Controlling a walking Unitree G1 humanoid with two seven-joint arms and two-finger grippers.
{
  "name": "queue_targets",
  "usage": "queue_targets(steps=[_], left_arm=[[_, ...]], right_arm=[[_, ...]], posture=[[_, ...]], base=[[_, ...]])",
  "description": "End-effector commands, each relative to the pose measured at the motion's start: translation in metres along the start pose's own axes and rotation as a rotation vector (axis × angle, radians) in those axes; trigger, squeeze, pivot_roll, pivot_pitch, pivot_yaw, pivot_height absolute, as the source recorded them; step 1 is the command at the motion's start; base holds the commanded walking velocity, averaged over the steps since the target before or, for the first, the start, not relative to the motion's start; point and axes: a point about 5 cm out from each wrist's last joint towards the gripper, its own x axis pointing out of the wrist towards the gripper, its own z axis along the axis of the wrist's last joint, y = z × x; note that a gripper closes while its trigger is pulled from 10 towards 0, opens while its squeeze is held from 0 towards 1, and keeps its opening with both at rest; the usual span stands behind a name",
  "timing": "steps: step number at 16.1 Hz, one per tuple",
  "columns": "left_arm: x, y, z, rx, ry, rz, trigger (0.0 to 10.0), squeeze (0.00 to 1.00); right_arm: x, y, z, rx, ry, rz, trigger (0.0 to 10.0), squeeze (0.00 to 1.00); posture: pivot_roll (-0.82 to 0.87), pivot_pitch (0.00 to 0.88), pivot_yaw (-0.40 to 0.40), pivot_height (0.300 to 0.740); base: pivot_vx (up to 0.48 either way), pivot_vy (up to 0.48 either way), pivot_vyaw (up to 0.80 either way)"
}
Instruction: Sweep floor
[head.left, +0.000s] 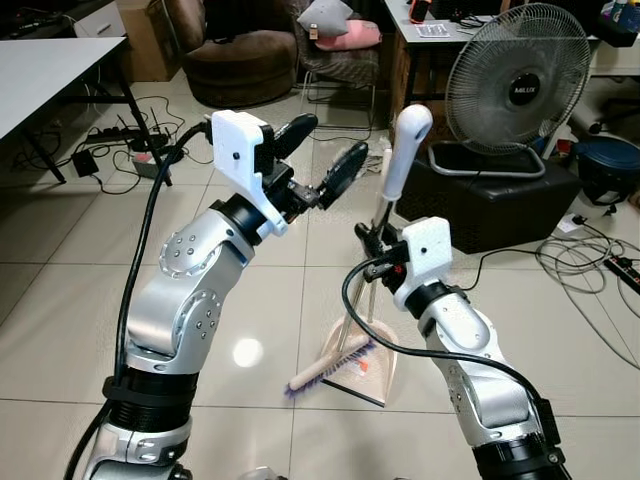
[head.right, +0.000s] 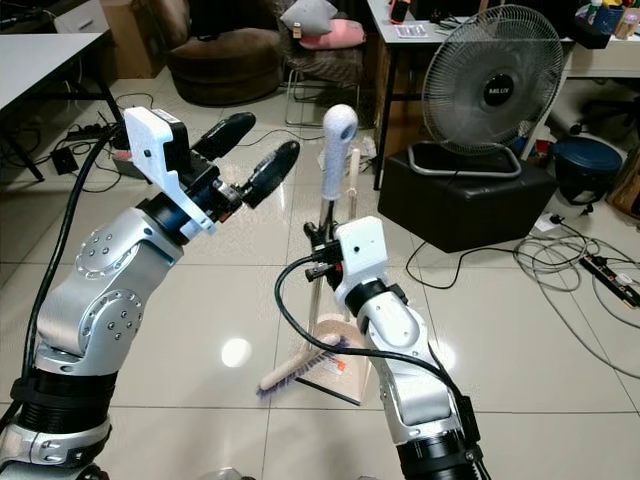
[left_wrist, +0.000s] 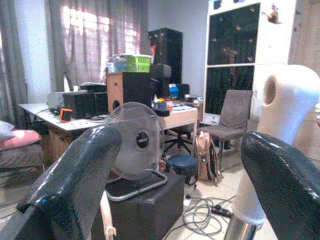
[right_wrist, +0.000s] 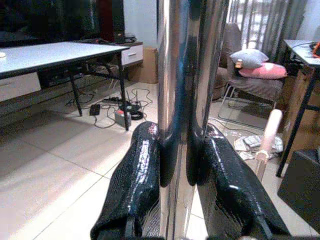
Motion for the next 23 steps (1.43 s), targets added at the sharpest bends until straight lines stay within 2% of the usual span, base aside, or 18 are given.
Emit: queue_targets(steps=[1, 3, 4, 5, 6, 8, 17, 20, 23], left_arm=[[0.000, -0.001, 0.000, 0.025, 0.022, -0.028, 10.0, 1.00], [-0.003, -0.004, 0.001, 0.041, 0.032, -0.056, 10.0, 1.00], [-0.003, -0.004, 0.001, 0.043, 0.032, -0.054, 10.0, 0.85], [-0.003, -0.004, 0.001, 0.043, 0.032, -0.054, 10.0, 0.85], [-0.002, -0.008, 0.001, 0.000, 0.016, -0.074, 10.0, 0.01], [-0.002, -0.012, 0.000, -0.029, 0.018, -0.109, 10.0, 0.00], [-0.002, -0.017, -0.007, -0.034, 0.066, -0.143, 10.0, 0.00], [0.001, -0.012, -0.010, -0.018, 0.084, -0.103, 10.0, 0.00], [0.003, -0.015, -0.007, -0.031, 0.067, -0.123, 10.0, 0.00]], right_arm=[[0.005, 0.002, 0.008, -0.015, -0.040, 0.021, 10.0, 0.00], [0.008, 0.003, 0.007, -0.021, -0.029, 0.023, 10.0, 0.00], [0.009, 0.003, 0.007, -0.023, -0.030, 0.025, 10.0, 0.00], [0.009, 0.003, 0.007, -0.023, -0.030, 0.025, 10.0, 0.00], [0.009, 0.004, 0.006, -0.033, -0.021, 0.019, 10.0, 0.00], [0.010, 0.003, 0.004, -0.034, -0.012, 0.010, 10.0, 0.00], [0.023, 0.009, 0.004, -0.079, 0.005, 0.051, 10.0, 0.00], [0.025, 0.013, 0.005, -0.129, 0.009, 0.084, 10.0, 0.00], [0.025, 0.012, 0.000, -0.181, 0.041, 0.077, 10.0, 0.00]], posture=[[-0.05, 0.029, 0.052, 0.740], [-0.05, 0.022, 0.050, 0.740], [-0.05, 0.024, 0.051, 0.740], [-0.05, 0.024, 0.051, 0.740], [-0.06, 0.026, 0.054, 0.740], [-0.06, 0.030, 0.057, 0.740], [-0.05, 0.044, 0.055, 0.740], [-0.05, 0.046, 0.058, 0.740], [-0.06, 0.047, 0.061, 0.740]], base=[[0.000, 0.000, 0.00], [0.000, 0.000, 0.00], [0.000, 0.000, 0.00], [0.000, 0.000, 0.00], [0.000, 0.000, 0.00], [0.000, 0.000, 0.00], [0.000, 0.000, 0.00], [0.000, 0.000, 0.00], [0.000, 0.000, 0.00]])
